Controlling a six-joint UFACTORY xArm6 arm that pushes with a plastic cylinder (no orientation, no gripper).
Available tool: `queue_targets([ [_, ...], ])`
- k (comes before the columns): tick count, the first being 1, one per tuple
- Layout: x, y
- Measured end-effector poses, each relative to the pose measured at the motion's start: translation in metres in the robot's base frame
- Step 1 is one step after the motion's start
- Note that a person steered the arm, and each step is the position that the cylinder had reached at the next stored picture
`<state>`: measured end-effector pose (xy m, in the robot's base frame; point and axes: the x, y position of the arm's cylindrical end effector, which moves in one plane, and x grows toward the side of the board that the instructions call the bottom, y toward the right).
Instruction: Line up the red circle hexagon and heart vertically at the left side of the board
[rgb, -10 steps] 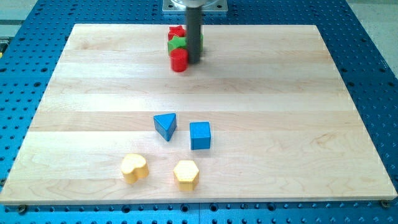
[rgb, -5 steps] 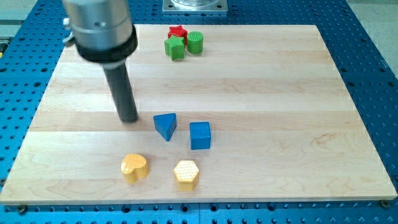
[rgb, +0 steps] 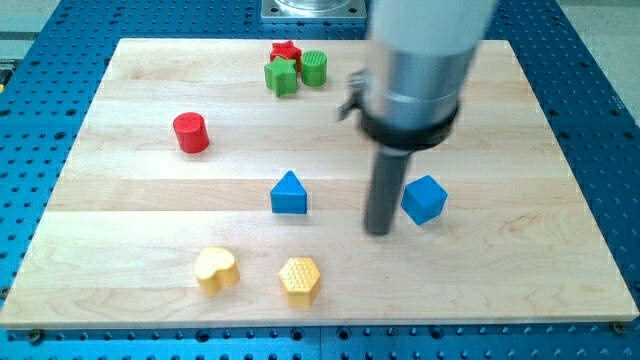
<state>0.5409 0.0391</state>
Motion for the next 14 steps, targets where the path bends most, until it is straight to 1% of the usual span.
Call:
queue_targets([
  [1, 0.030, 0.000],
  [2, 0.065, -0.025],
  [3, 0.064, -0.087],
  [4, 0.044, -0.123],
  [5, 0.012, -0.138],
  [6, -0.015, -0.166],
  [7, 0.029, -0.167],
  [8, 0.044, -0.193],
  [9, 0.016, -0.209],
  [11, -0.052, -0.196],
  [12, 0.010, -0.195],
  [13, 0.076, -0.179],
  [14, 0.072, -0.238],
])
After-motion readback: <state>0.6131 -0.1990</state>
